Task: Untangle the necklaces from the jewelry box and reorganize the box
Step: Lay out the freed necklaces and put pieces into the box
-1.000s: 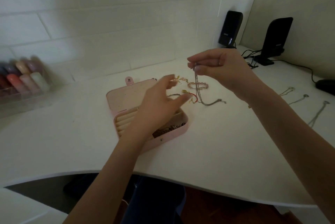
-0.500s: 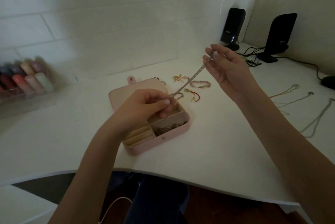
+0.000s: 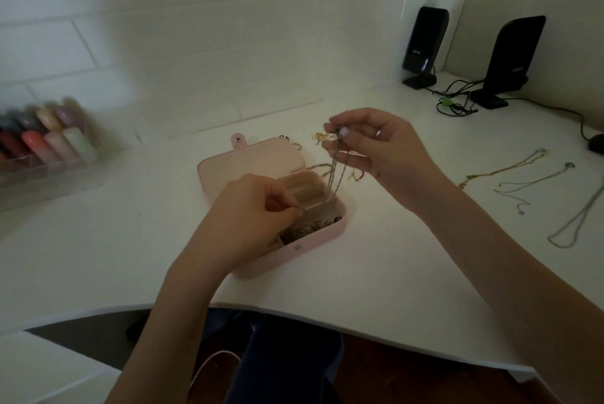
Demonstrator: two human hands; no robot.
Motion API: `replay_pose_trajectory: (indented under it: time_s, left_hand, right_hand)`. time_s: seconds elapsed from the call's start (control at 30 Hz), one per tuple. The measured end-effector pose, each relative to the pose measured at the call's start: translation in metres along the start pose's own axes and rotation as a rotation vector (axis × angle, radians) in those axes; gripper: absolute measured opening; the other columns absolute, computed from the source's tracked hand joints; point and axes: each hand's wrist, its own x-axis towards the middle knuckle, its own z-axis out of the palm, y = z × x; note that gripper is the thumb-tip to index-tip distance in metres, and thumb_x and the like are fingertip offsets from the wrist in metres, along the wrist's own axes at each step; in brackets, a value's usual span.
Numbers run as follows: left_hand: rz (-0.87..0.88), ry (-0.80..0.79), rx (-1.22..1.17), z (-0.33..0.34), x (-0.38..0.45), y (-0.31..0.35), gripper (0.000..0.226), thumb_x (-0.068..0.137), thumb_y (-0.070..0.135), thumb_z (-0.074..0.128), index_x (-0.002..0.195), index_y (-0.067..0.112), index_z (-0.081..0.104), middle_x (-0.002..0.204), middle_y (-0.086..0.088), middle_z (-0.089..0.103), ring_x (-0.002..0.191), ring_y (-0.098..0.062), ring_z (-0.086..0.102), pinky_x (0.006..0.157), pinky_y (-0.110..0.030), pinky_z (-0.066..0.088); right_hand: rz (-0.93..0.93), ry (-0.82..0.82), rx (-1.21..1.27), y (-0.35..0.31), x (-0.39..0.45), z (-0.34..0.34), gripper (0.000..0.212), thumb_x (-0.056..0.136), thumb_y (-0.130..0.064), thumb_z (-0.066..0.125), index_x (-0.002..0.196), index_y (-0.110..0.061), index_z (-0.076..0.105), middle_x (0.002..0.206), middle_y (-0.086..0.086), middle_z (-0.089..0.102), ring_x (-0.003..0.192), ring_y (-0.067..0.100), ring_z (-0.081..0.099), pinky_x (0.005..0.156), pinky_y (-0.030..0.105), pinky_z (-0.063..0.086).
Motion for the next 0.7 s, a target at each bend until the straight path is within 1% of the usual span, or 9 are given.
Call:
replay_pose_trajectory:
  time_s: [0.07,0.13,0.23,0.33,0.37,0.43,0.5,0.6,0.7]
  left_hand:
    - [-0.004,-0.096,0.066,-0.001,-0.001,-0.001,0.010,0.076,0.031,0.075,0.067,0.033,0.073,0.066,0.017,0.068,0.068,0.007,0.060,0.065,-0.011,0.047]
    - [-0.012,-0.105,0.062,-0.004,-0.003,-0.001,0.010,0.075,0.034,0.076,0.065,0.032,0.074,0.061,0.016,0.067,0.065,0.007,0.060,0.059,-0.006,0.045]
    - [-0.020,0.003,0.010,-0.005,-0.001,-0.001,0.006,0.076,0.036,0.075,0.081,0.033,0.073,0.071,0.017,0.067,0.068,0.005,0.060,0.058,-0.006,0.041]
    - [-0.003,0.122,-0.128,0.007,-0.003,0.007,0.032,0.073,0.047,0.074,0.102,0.043,0.062,0.084,0.019,0.068,0.083,0.005,0.063,0.075,-0.018,0.048]
    - [-0.004,0.172,-0.183,0.011,-0.004,0.013,0.038,0.073,0.047,0.073,0.107,0.045,0.057,0.086,0.019,0.068,0.084,0.007,0.063,0.077,-0.018,0.048]
    - [-0.001,0.205,-0.255,0.020,-0.008,0.023,0.040,0.078,0.035,0.074,0.112,0.037,0.053,0.079,0.020,0.066,0.074,0.018,0.059,0.065,0.000,0.040]
    - [0.002,0.215,-0.286,0.026,-0.009,0.024,0.036,0.081,0.024,0.073,0.110,0.029,0.052,0.072,0.019,0.065,0.066,0.023,0.055,0.058,0.006,0.033]
    - [-0.011,0.200,-0.285,0.026,-0.007,0.015,0.033,0.080,0.018,0.072,0.105,0.026,0.052,0.072,0.015,0.069,0.067,0.016,0.058,0.057,0.004,0.034]
    - [-0.001,0.127,-0.282,0.029,-0.004,0.010,0.025,0.079,0.010,0.068,0.093,0.026,0.055,0.071,0.010,0.069,0.066,0.005,0.061,0.052,-0.003,0.039]
  right_hand:
    - [0.011,-0.035,-0.015,0.002,-0.004,0.006,0.014,0.090,0.005,0.055,0.098,-0.001,0.064,0.096,0.010,0.071,0.082,0.020,0.071,0.074,0.027,0.057]
    - [0.010,-0.099,-0.093,0.004,-0.007,0.011,0.013,0.090,0.005,0.056,0.097,-0.001,0.065,0.096,0.009,0.071,0.081,0.020,0.071,0.075,0.030,0.057]
    - [-0.010,-0.200,-0.228,0.008,-0.012,0.018,0.015,0.088,0.006,0.059,0.096,-0.002,0.067,0.095,0.006,0.072,0.082,0.020,0.069,0.077,0.033,0.058]
    - [-0.051,-0.250,-0.279,0.008,-0.014,0.021,0.021,0.083,0.009,0.063,0.097,-0.007,0.068,0.093,0.008,0.074,0.086,0.020,0.070,0.073,0.029,0.057]
    - [-0.064,-0.252,-0.287,0.007,-0.015,0.021,0.022,0.082,0.009,0.064,0.097,-0.008,0.068,0.093,0.008,0.074,0.088,0.022,0.070,0.075,0.030,0.058]
    - [-0.093,-0.236,-0.322,0.008,-0.015,0.017,0.022,0.081,0.007,0.067,0.098,-0.007,0.068,0.093,0.009,0.074,0.092,0.023,0.071,0.081,0.034,0.057]
    - [-0.109,-0.226,-0.376,0.008,-0.016,0.011,0.020,0.078,0.008,0.070,0.094,-0.003,0.068,0.089,0.008,0.074,0.090,0.018,0.071,0.081,0.028,0.056]
    - [-0.115,-0.244,-0.516,0.010,-0.019,0.003,0.018,0.075,0.010,0.072,0.086,-0.004,0.070,0.081,0.000,0.072,0.080,0.010,0.070,0.078,0.018,0.052]
    - [-0.145,-0.289,-0.736,0.013,-0.020,0.000,0.016,0.078,0.004,0.072,0.085,-0.010,0.071,0.082,-0.009,0.070,0.080,0.005,0.065,0.078,0.025,0.053]
